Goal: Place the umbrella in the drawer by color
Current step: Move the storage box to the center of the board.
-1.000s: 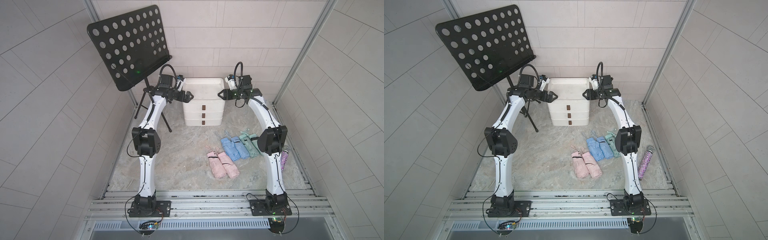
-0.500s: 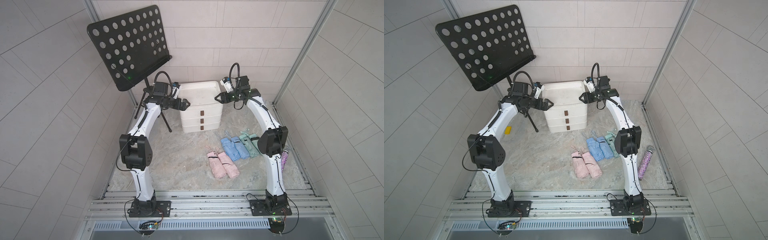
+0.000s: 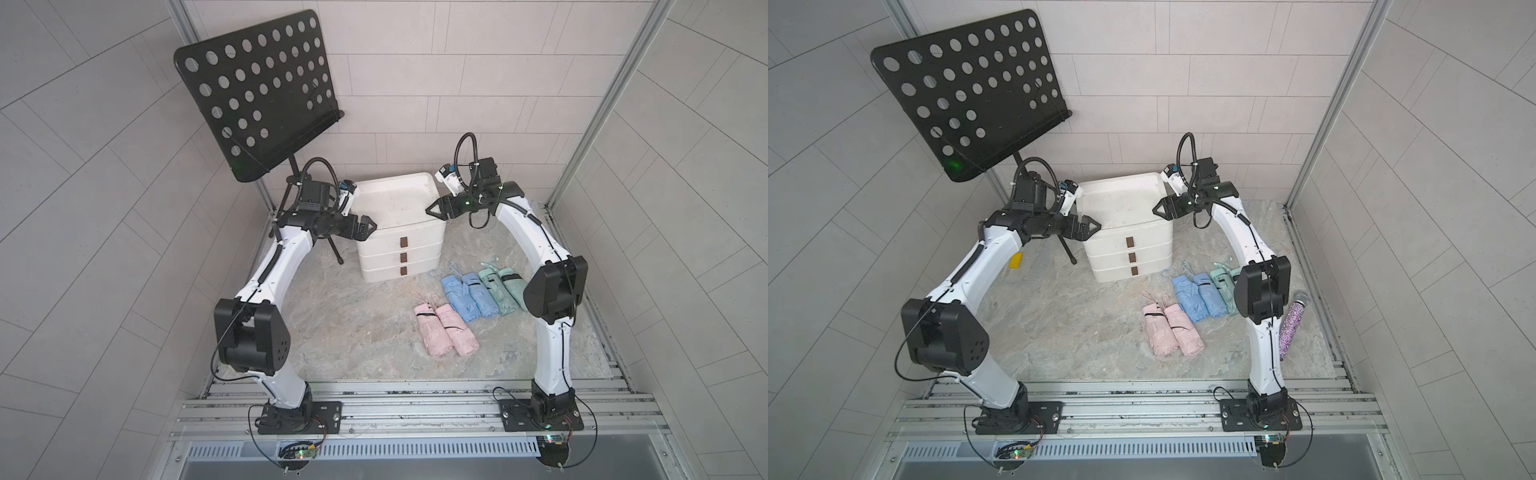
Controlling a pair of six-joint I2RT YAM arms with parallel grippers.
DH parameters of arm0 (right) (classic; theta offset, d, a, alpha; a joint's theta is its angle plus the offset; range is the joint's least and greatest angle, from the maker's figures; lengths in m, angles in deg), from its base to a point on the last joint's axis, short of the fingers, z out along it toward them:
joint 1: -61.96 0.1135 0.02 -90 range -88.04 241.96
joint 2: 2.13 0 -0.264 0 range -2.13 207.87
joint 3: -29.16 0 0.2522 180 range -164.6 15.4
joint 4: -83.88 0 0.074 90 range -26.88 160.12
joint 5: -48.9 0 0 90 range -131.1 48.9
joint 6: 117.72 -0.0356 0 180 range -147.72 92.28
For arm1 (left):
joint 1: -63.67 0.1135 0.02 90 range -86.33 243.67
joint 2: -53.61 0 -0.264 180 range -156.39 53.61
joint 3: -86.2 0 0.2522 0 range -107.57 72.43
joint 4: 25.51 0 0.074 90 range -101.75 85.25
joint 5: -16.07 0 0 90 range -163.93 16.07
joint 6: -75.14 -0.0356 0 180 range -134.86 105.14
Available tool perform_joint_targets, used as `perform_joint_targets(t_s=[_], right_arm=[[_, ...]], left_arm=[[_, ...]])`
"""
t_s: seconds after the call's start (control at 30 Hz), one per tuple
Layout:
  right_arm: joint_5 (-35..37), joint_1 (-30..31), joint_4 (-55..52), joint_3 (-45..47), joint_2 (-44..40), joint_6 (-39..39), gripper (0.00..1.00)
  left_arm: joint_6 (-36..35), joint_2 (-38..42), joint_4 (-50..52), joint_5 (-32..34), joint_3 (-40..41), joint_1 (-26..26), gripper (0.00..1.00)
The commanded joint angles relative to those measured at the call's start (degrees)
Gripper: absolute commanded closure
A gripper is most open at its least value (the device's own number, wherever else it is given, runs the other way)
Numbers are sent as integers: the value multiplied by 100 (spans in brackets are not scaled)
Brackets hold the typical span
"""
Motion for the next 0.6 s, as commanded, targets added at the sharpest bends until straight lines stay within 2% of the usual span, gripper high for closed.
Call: perform_joint_targets(t_s=[0.0,0.03,0.07,0.1,0.3,0.57], right_arm=[[641,124,-327,310,-121,21,19],[817,102,-278,325,-171,-56,17],[1029,77,-231,335,-221,-146,5],[1174,40,-198,335,-289,-221,0],[1590,-97,265,712,-855,-515,0],[1989,-57,1401,2431,-2197,-1054,0]], left_arm=[[-479,104,603,118,11,-79,0],[-485,74,670,126,-78,-49,0],[-481,36,748,143,-194,-21,0],[-480,-5,802,148,-315,12,0],[-614,-302,1116,277,-1130,120,0],[-794,-886,1432,500,-2441,290,0]])
